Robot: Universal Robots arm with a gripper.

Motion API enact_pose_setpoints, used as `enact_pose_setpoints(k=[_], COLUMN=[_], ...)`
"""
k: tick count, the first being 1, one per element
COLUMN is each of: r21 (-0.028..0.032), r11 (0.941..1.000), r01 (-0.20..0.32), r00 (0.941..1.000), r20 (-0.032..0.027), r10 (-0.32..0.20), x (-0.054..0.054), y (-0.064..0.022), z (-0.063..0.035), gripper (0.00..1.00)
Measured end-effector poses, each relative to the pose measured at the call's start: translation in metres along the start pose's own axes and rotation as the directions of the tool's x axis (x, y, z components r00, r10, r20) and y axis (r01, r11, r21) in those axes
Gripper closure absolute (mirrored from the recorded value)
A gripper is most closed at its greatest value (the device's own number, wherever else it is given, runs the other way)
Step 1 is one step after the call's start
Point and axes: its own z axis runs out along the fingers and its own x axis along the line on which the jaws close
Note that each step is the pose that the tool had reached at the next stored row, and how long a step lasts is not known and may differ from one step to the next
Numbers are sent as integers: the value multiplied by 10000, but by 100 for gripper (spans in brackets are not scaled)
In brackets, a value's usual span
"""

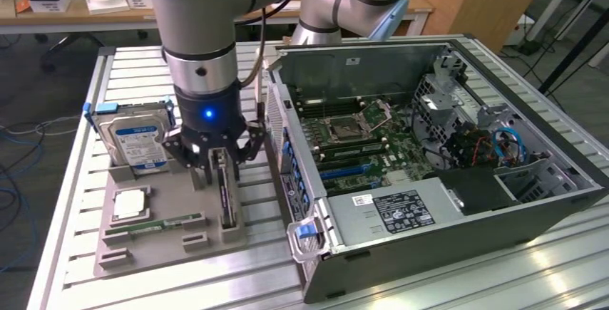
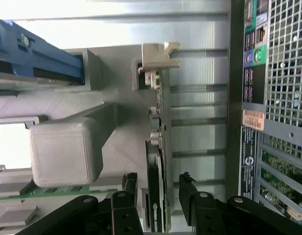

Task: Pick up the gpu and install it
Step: 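Pick up the gpu and move the gpu toward the slot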

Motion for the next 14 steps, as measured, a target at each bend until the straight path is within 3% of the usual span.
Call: enact_pose_setpoints(k=[1,2,3,14], r21=[-139,-211,-235,-230], r11=[9999,9998,9997,9995], r01=[-3,-5,-7,200], r00=[10000,10000,10000,9998], r20=[-10,-15,-17,-1], r10=[3,4,6,-200], x=[0,0,1,7], y=[0,0,0,-9], z=[3,7,10,37], gripper=[53,53,53,53])
